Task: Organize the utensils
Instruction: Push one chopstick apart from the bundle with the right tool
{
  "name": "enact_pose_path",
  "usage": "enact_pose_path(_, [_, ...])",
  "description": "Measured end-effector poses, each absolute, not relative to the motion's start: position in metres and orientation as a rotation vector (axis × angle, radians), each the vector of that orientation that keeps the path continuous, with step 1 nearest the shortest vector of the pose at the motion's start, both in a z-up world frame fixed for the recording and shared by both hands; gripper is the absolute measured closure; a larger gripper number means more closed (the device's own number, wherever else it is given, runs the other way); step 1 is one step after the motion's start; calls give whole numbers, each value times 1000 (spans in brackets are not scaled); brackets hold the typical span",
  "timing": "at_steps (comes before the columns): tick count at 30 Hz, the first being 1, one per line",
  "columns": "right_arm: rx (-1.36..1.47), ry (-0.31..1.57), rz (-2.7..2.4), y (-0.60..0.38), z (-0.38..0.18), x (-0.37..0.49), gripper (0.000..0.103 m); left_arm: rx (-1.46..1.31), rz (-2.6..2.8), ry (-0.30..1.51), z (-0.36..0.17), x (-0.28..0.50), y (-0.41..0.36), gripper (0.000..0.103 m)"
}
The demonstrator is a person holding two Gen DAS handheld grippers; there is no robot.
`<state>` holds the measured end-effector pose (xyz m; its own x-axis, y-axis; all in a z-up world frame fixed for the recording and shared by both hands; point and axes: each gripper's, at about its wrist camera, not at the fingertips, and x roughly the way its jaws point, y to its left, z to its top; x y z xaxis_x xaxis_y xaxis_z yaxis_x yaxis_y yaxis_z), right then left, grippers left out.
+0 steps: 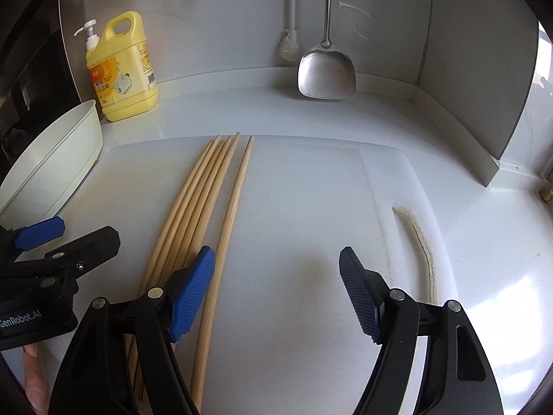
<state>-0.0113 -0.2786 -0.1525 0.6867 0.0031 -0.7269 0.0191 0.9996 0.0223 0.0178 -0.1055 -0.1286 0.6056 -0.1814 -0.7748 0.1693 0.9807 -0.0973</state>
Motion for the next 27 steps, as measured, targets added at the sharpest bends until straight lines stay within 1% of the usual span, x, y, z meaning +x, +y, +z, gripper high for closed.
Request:
enact_pose_path(7, [3,827,-1,-272,-157,-7,32,-4,-209,903,-129,19,-111,7])
enact_pose_path(27, [30,808,-78,-308,-156,-16,33,15,-221,924,-137,29,-121,7])
